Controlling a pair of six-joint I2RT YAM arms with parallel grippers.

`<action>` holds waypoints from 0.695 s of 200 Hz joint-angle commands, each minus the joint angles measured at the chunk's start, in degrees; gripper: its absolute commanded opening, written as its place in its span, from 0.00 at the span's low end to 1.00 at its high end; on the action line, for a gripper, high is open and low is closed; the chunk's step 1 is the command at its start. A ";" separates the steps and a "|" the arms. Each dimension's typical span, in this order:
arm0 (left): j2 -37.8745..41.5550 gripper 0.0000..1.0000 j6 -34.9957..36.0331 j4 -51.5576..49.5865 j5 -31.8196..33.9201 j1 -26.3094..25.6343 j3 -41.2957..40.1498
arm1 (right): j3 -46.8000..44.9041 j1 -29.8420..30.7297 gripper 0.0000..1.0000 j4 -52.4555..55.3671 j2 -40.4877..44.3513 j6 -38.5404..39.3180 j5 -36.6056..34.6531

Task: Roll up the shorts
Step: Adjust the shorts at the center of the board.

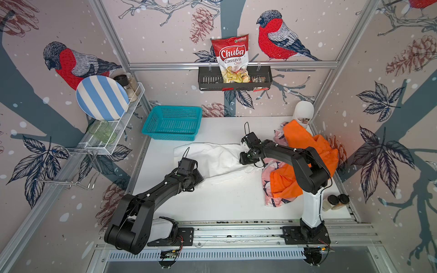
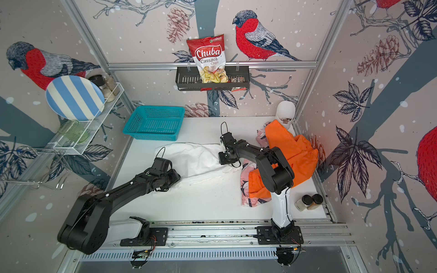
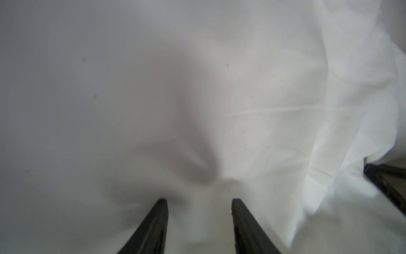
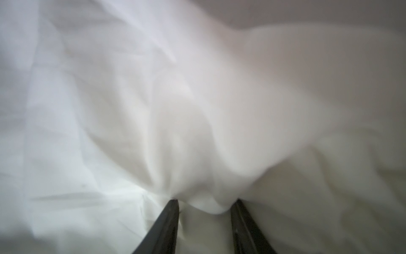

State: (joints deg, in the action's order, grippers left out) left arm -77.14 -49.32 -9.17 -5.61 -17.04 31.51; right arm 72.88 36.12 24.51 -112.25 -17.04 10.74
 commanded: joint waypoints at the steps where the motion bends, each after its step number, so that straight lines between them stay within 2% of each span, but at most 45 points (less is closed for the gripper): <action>1: -6.46 0.51 5.03 1.53 -0.77 0.73 3.12 | -7.58 2.89 0.46 1.03 5.28 -6.44 4.63; 28: -16.64 0.50 7.11 3.01 -3.67 -0.10 9.47 | -19.07 7.33 0.47 -2.00 13.98 -11.42 4.97; 57: -25.78 0.50 8.58 0.66 -2.81 -3.86 20.09 | -33.23 9.77 0.47 -8.01 23.21 -18.30 6.12; 75: -31.42 0.50 8.58 -0.85 -2.30 -5.27 28.06 | -38.88 11.33 0.46 -11.99 26.96 -21.94 6.91; 105: -41.58 0.50 8.59 -4.91 -1.96 -5.40 43.89 | -42.38 12.44 0.44 -19.22 27.30 -25.22 9.27; 139: -53.92 0.50 9.50 -9.95 -2.21 -5.33 64.18 | -39.12 11.62 0.47 -25.40 21.77 -25.15 10.41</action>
State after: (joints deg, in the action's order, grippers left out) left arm -124.14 -41.34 -9.98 -8.51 -22.35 86.28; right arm 32.27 48.07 -3.46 -86.28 -40.53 20.99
